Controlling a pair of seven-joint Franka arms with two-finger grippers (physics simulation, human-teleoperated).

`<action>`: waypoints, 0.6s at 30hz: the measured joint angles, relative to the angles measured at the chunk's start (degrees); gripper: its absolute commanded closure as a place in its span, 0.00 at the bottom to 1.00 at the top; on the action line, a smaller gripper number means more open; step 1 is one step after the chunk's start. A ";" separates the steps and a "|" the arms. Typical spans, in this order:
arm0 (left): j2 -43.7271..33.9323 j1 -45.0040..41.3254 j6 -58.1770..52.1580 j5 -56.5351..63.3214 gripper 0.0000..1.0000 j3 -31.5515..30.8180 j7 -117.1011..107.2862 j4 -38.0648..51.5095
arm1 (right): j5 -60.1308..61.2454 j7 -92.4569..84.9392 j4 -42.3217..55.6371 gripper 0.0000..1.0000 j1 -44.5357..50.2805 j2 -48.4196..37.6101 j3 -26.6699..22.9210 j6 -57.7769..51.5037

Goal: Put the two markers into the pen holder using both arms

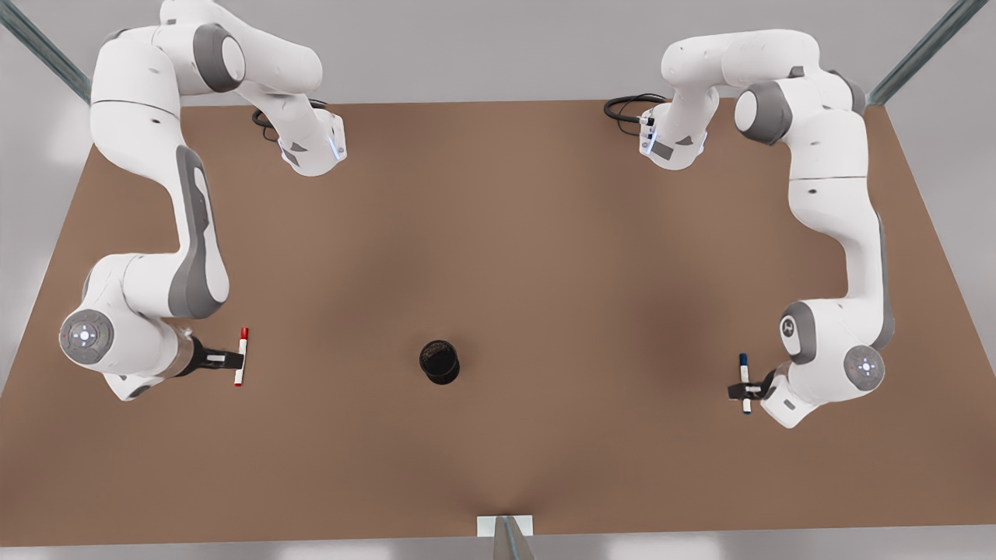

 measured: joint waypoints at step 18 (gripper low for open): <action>6.27 0.22 6.30 1.31 0.19 1.25 6.21 1.83 | 0.99 -3.86 1.30 0.16 -4.38 10.07 -0.14 10.67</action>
